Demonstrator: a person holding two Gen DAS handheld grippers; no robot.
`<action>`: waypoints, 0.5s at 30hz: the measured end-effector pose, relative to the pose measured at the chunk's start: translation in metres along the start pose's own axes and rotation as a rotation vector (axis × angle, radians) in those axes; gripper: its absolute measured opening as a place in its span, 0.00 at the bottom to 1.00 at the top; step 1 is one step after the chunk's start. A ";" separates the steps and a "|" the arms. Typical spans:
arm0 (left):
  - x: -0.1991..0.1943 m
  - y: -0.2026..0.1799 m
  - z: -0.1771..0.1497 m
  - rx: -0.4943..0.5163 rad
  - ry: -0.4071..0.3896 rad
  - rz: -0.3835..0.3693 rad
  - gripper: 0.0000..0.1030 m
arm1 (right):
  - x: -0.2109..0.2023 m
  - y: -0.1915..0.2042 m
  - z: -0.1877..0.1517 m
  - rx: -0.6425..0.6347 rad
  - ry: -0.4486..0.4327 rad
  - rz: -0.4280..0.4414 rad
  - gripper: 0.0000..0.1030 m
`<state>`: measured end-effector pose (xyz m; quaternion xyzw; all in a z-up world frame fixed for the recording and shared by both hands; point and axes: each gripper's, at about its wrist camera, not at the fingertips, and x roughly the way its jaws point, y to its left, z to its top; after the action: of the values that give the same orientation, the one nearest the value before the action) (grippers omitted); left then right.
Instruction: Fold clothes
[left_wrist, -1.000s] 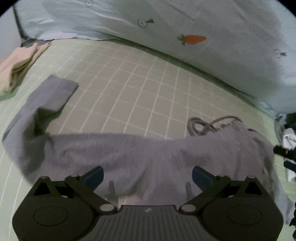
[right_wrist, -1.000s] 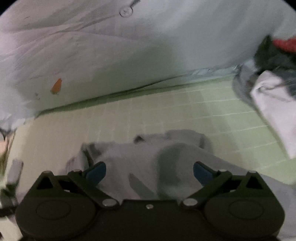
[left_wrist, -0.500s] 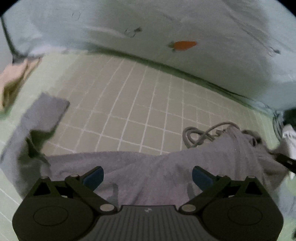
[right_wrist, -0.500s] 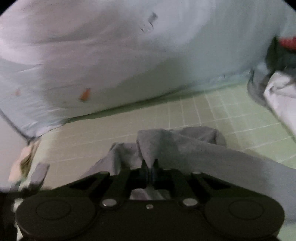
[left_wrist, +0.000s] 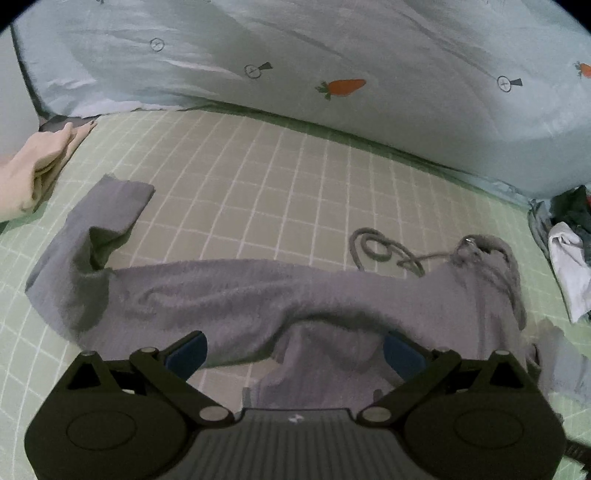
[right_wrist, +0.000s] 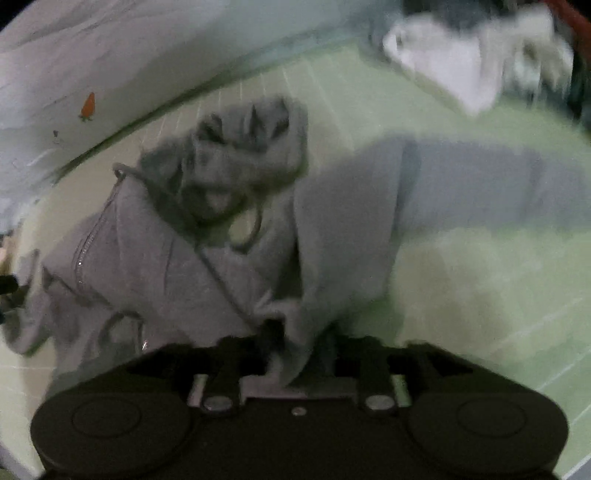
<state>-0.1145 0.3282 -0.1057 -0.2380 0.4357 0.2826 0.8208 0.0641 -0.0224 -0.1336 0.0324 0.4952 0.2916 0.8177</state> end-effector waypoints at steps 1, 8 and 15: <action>-0.001 0.001 -0.001 -0.007 -0.002 0.002 0.98 | -0.002 0.003 0.007 -0.005 -0.019 -0.002 0.47; 0.006 0.013 0.004 -0.058 -0.001 0.020 0.98 | -0.015 0.026 0.054 -0.038 -0.152 -0.012 0.84; 0.030 0.018 0.027 -0.065 0.021 0.033 0.98 | 0.069 0.031 0.112 0.153 -0.053 0.051 0.92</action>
<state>-0.0966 0.3663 -0.1201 -0.2603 0.4386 0.3076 0.8033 0.1667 0.0646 -0.1213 0.1151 0.4930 0.2727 0.8181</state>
